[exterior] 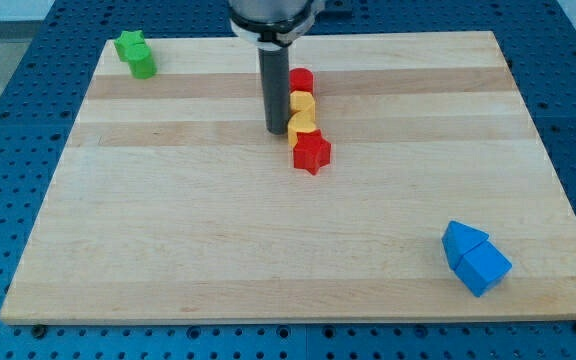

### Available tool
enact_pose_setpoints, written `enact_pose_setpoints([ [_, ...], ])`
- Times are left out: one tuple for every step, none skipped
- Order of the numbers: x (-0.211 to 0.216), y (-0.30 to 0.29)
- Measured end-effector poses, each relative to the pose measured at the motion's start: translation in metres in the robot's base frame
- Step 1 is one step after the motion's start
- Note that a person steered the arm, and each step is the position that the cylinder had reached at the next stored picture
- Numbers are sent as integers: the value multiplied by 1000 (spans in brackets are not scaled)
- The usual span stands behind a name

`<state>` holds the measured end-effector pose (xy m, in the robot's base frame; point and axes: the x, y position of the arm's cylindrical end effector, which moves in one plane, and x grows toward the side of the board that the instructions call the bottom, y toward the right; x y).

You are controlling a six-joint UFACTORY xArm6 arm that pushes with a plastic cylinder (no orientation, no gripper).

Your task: Separate red circle from yellow hexagon

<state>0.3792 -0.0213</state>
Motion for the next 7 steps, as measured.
enact_pose_setpoints([
  [0,8],
  [0,7],
  [-1,-12],
  [-14,-44],
  [-50,-49],
  [-60,-25],
  [-61,9],
])
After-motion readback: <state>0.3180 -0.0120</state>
